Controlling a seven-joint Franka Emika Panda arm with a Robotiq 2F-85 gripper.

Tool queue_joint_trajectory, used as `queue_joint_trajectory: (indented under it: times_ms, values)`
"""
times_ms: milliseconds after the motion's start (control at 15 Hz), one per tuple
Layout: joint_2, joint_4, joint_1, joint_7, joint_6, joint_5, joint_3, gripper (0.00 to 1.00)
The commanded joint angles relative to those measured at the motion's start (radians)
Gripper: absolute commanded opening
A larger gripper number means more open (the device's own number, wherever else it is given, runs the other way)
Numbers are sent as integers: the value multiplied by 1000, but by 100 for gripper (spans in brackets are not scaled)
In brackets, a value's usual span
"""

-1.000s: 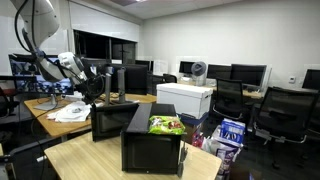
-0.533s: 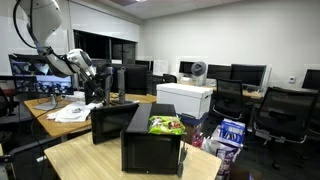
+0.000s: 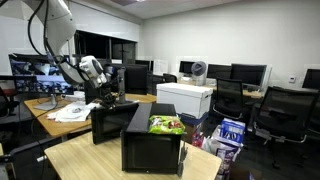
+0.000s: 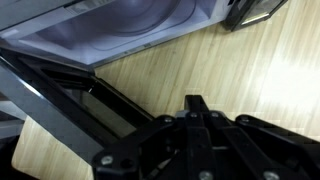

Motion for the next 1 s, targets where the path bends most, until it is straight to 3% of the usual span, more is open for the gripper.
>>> queue_joint_trajectory:
  times_ms: [0,467,933]
  values:
    - [88,79,5,95,-19,82,29,0]
    - [146,171,-13,54,-9,430,143,0]
    - [172,227,43,86,29,513,163,0]
